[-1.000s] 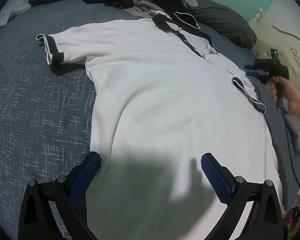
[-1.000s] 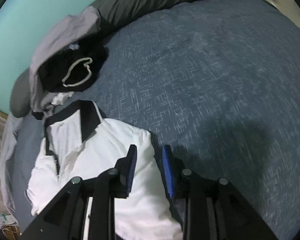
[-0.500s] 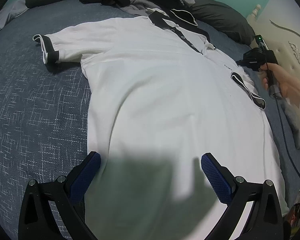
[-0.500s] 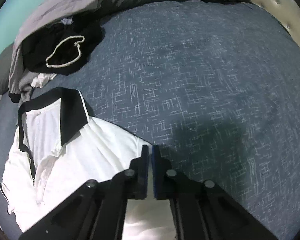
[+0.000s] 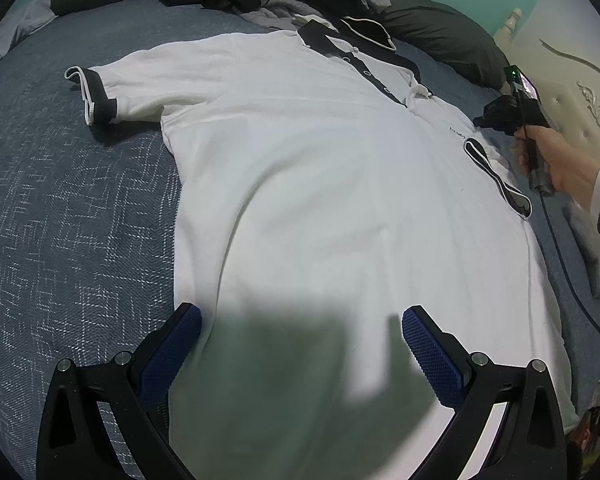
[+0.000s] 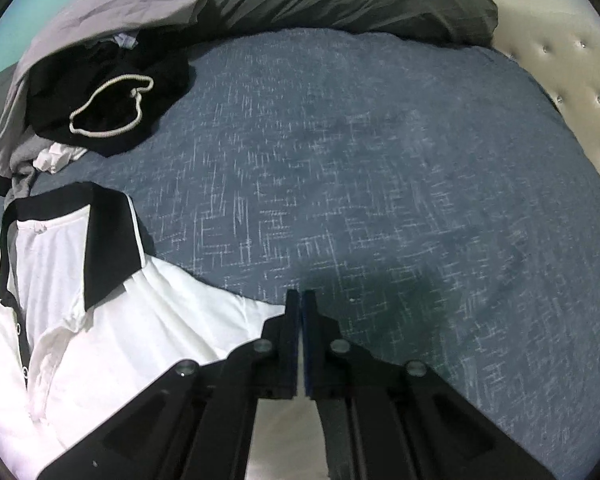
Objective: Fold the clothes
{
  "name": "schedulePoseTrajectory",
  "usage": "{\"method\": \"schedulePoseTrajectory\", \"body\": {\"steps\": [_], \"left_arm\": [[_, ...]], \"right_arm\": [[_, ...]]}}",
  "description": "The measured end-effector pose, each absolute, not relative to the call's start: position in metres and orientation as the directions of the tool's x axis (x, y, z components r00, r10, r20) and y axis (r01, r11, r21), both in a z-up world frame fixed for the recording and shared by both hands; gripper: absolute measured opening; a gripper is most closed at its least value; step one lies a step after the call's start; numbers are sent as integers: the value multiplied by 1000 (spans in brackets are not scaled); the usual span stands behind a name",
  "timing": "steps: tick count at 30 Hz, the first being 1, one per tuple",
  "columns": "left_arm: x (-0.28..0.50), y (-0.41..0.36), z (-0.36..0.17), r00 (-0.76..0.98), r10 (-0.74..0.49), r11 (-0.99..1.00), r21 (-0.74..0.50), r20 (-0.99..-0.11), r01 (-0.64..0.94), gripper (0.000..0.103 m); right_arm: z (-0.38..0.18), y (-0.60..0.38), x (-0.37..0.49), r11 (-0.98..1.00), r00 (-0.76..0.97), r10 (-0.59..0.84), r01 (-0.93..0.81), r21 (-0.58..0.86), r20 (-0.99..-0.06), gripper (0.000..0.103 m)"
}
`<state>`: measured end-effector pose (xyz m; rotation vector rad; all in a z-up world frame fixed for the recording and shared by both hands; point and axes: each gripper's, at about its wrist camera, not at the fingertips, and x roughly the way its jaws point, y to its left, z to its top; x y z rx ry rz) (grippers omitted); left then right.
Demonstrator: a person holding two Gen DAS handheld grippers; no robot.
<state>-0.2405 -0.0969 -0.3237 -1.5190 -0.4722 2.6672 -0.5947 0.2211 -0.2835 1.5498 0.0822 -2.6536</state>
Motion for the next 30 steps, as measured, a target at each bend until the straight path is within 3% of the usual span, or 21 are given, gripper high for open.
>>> {"method": "schedulePoseTrajectory", "body": {"steps": [11, 22, 27, 30], "left_arm": [[-240, -96, -323, -522, 184, -951, -285, -833, 120, 103], [-242, -95, -323, -522, 185, -951, -286, -832, 118, 103], [-243, -96, -323, -522, 190, -949, -291, -832, 119, 103], [-244, -96, -322, -523, 193, -948, -296, -830, 120, 103]], "right_arm": [[-246, 252, -579, -983, -582, -183, 89, 162, -792, 1], [-286, 246, -559, -967, -436, -251, 161, 199, -864, 2], [-268, 267, -549, -948, -545, -310, 114, 297, -779, 2], [-265, 265, -535, -936, -521, -350, 155, 317, -779, 2]]}}
